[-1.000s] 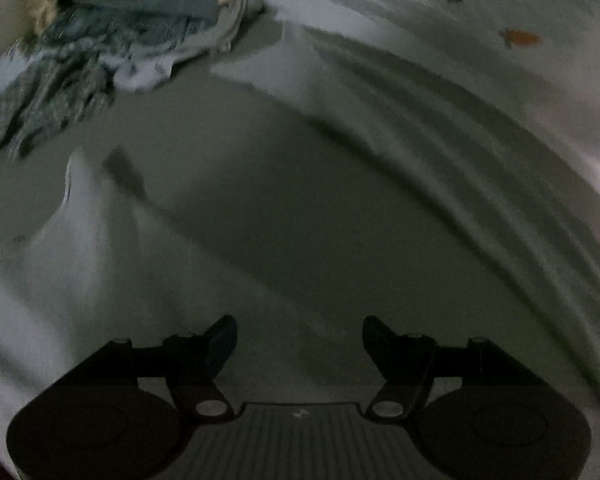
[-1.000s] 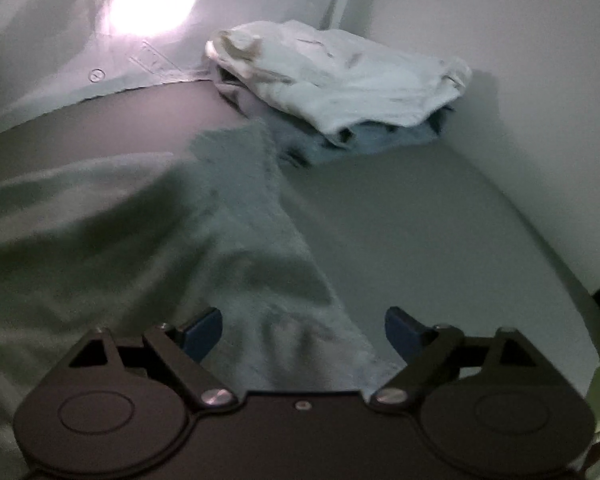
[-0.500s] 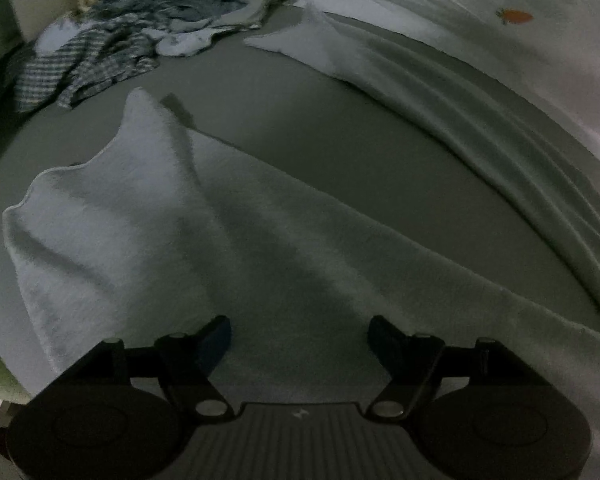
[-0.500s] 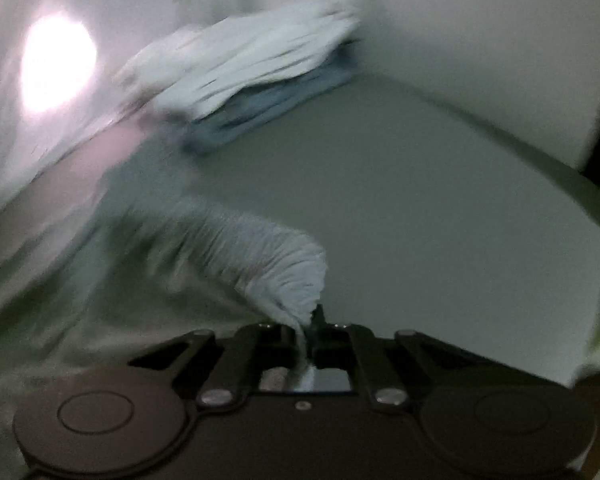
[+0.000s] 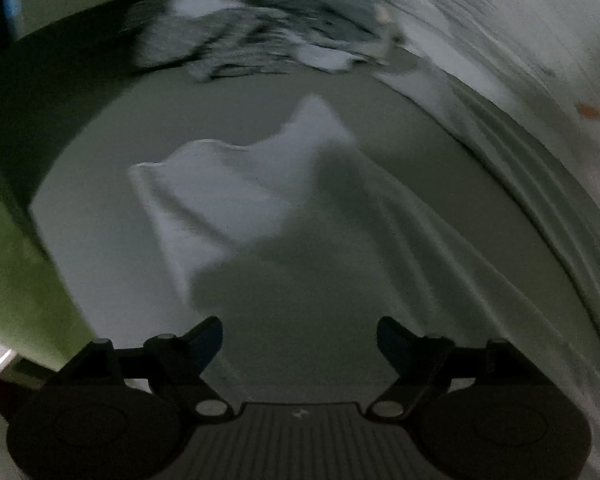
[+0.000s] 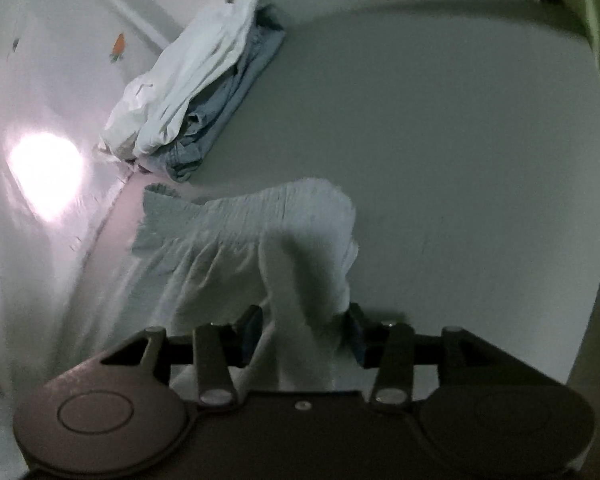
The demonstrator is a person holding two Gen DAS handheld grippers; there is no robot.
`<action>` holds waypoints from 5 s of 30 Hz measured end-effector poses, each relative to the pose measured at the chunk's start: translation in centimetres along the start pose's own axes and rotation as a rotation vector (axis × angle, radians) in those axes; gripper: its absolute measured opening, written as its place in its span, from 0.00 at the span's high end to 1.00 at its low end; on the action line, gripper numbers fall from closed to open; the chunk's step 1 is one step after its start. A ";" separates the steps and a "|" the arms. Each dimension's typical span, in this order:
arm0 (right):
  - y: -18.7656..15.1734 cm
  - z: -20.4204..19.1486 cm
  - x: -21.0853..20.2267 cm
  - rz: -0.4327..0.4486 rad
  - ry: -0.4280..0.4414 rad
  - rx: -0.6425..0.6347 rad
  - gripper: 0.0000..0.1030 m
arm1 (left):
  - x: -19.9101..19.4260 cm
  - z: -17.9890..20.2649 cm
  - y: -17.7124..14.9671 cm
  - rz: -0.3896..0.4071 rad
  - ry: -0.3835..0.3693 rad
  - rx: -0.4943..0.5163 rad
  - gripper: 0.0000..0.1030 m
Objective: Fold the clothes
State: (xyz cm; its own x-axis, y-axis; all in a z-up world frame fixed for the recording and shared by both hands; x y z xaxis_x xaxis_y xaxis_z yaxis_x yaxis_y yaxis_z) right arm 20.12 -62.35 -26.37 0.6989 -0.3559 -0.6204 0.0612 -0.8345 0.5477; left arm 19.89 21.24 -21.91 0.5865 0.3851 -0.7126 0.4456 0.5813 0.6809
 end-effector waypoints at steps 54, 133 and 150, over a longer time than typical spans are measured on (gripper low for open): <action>0.5 -1.8 -4.4 0.031 0.035 0.103 0.97 | 4.3 -8.5 3.5 -0.028 -0.002 -0.130 0.44; 3.6 -24.5 19.7 0.149 -0.149 0.060 0.93 | 32.1 30.8 29.1 0.190 -0.058 -0.043 1.00; -1.9 -29.9 11.2 0.331 0.075 -0.351 0.83 | 25.0 30.5 22.9 0.115 -0.235 0.233 0.59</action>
State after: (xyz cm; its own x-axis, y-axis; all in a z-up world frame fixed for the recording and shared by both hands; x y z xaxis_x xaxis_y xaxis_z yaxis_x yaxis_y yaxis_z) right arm 49.12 -52.18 -17.58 0.7699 -0.5364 -0.3458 0.0546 -0.4845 0.8731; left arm 65.39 22.30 -18.93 0.7692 0.2470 -0.5893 0.4942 0.3544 0.7938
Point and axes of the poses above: each gripper's, at about its wrist camera, not at the fingertips, and x roughly the way its jaws point, z to its right, y to its top, the point moved 6 cm from there along x, roughly the way its jaws point, and after that the axes turned 12 degrees about z, right-handed, at the moved point
